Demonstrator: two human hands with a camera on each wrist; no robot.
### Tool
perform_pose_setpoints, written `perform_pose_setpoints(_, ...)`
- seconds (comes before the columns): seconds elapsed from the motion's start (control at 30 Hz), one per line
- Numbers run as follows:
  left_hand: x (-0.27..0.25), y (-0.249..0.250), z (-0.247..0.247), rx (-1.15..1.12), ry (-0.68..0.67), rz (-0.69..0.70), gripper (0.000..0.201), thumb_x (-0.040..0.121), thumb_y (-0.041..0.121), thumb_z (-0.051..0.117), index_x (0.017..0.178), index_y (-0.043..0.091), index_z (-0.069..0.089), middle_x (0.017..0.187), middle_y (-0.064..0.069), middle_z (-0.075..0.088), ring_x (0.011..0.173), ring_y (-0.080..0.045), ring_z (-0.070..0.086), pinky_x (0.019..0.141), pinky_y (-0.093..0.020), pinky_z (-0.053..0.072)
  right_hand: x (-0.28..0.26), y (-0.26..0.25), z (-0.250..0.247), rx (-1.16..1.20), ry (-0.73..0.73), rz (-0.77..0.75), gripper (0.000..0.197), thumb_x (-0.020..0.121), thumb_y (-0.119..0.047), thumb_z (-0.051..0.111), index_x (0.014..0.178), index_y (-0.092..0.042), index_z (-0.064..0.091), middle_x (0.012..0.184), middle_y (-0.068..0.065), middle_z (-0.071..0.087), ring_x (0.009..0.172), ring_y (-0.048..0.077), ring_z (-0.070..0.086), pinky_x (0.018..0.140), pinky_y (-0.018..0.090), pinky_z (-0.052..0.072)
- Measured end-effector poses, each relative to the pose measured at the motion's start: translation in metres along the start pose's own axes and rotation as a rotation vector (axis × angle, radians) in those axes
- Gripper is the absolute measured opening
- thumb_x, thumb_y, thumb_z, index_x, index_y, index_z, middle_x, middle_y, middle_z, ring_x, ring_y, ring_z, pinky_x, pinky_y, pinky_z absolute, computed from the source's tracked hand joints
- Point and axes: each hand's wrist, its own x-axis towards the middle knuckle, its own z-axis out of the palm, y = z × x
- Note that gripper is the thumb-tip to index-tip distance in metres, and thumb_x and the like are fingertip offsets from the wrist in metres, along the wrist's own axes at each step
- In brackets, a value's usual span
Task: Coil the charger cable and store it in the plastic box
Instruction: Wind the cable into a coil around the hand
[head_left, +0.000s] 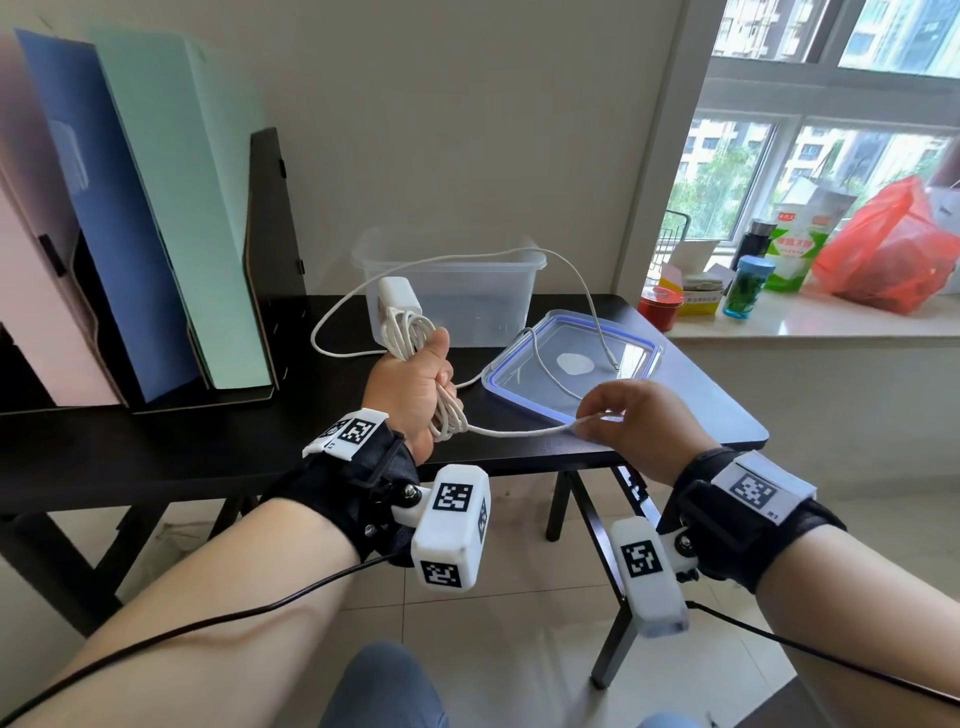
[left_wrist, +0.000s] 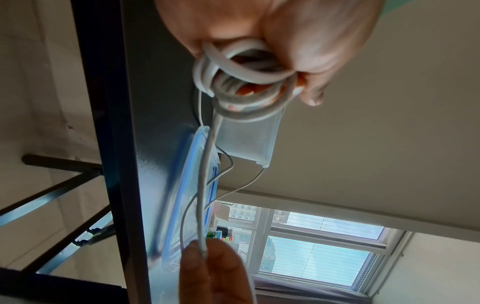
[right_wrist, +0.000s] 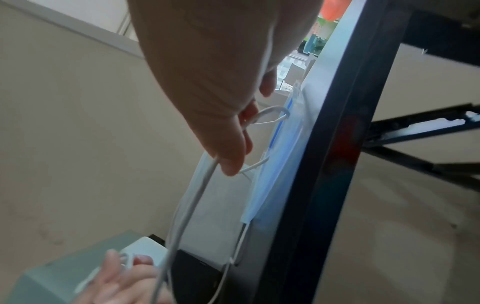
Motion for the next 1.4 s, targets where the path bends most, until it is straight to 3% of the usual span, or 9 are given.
perform_pose_setpoints(0.33,-0.008,-0.01,0.002,0.199,-0.098,0.05,0.08,0.023,0.073,0.078,0.074,0.017,0.054,0.047,0.008,0.046,0.041,-0.01,0.04,0.054,-0.029,0.035,0.019,-0.038,-0.008,0.438,0.113,0.039,0.009,0.073,-0.018,0.076,0.068,-0.02,0.069,0.049,-0.017,0.059,0.044,-0.001,0.044,0.048,0.009,0.037)
perform_pose_setpoints(0.4,-0.016,-0.011,0.007,0.2,-0.115,0.054,0.105,0.031,0.068,0.079,0.106,-0.001,0.054,0.076,-0.014,0.07,0.07,-0.036,0.064,0.076,-0.045,0.05,0.023,-0.046,-0.006,0.422,0.104,0.014,0.015,0.073,-0.018,0.075,0.063,-0.025,0.066,0.043,-0.021,0.055,0.041,-0.001,0.043,0.044,0.007,0.035)
perform_pose_setpoints(0.5,-0.03,-0.01,0.015,0.101,-0.173,0.023,0.132,0.03,0.067,0.081,0.127,-0.009,0.033,0.133,-0.039,0.027,0.126,-0.058,0.018,0.106,-0.066,0.016,0.028,-0.054,-0.002,0.376,0.1,0.0,0.019,0.072,-0.021,0.076,0.059,-0.029,0.065,0.042,-0.021,0.055,0.042,-0.001,0.044,0.047,0.008,0.035)
perform_pose_setpoints(0.73,-0.038,-0.005,0.016,0.182,-0.275,-0.042,0.111,0.041,0.044,0.085,0.129,-0.006,0.039,0.123,-0.039,0.035,0.124,-0.06,0.024,0.103,-0.068,0.023,0.033,-0.069,0.007,0.326,0.095,-0.03,0.015,0.071,-0.023,0.077,0.075,-0.01,0.072,0.072,0.005,0.069,0.056,0.005,0.051,0.057,0.018,0.043)
perform_pose_setpoints(0.8,-0.031,-0.009,0.01,0.28,-0.285,-0.02,0.071,0.052,0.03,0.076,0.116,0.007,0.057,0.092,-0.019,0.07,0.102,-0.037,0.062,0.089,-0.048,0.049,0.034,-0.07,0.01,0.271,0.112,-0.028,0.016,0.069,-0.025,0.077,0.069,-0.012,0.068,0.067,0.001,0.064,0.056,0.008,0.049,0.059,0.024,0.043)
perform_pose_setpoints(0.87,-0.029,-0.01,0.008,0.314,-0.319,-0.01,0.043,0.06,0.016,0.064,0.103,0.012,0.061,0.066,0.007,0.069,0.071,-0.006,0.065,0.071,-0.027,0.046,0.034,-0.07,0.013,0.236,0.117,-0.015,0.018,0.067,-0.029,0.078,0.066,-0.016,0.065,0.059,-0.007,0.056,0.053,0.007,0.046,0.058,0.024,0.041)
perform_pose_setpoints(0.93,-0.029,-0.009,0.008,0.298,-0.327,-0.026,0.033,0.064,0.01,0.054,0.096,0.013,0.059,0.053,0.009,0.062,0.052,-0.002,0.059,0.06,-0.022,0.044,0.034,-0.068,0.016,0.245,0.108,-0.021,0.019,0.067,-0.03,0.079,0.068,-0.02,0.063,0.059,-0.009,0.056,0.054,0.006,0.047,0.058,0.021,0.041)
perform_pose_setpoints(1.13,-0.025,-0.009,0.002,0.109,-0.274,-0.085,0.04,0.062,0.004,0.05,0.101,0.011,0.055,0.063,-0.003,0.044,0.042,-0.006,0.043,0.048,-0.024,0.038,0.029,-0.055,0.01,0.295,0.097,0.006,0.012,0.078,-0.017,0.07,0.069,-0.021,0.062,0.056,-0.013,0.053,0.044,-0.005,0.047,0.047,0.003,0.035)
perform_pose_setpoints(1.4,-0.026,-0.014,0.005,0.111,-0.316,-0.104,0.035,0.066,0.005,0.053,0.1,0.009,0.055,0.066,-0.004,0.047,0.045,-0.008,0.047,0.05,-0.025,0.041,0.027,-0.063,0.01,0.588,0.122,0.091,0.015,0.08,-0.014,0.069,0.067,-0.021,0.065,0.059,-0.001,0.056,0.053,0.011,0.046,0.048,0.016,0.041)
